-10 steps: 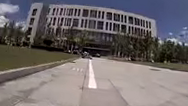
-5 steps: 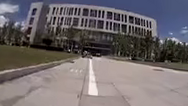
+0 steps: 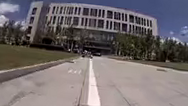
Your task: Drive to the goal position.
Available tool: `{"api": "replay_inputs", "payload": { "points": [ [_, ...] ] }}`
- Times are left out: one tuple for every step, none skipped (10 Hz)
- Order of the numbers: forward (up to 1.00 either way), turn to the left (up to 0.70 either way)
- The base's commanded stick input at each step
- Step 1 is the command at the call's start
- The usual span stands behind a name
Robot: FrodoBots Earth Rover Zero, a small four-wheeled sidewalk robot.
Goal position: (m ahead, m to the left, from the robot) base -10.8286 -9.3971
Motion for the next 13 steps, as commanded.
{"api": "replay_inputs", "payload": {
  "points": [
    [0.7, 0.0],
    [0.7, 0.0],
    [0.7, 0.0],
    [0.7, 0.0],
    [0.7, 0.0],
    [0.7, 0.0],
    [0.7, 0.0],
    [0.7, 0.0],
    [0.7, 0.0],
    [0.7, 0.01],
    [0.7, 0.02],
    [0.7, 0.03],
    [0.7, 0.03]
  ]
}}
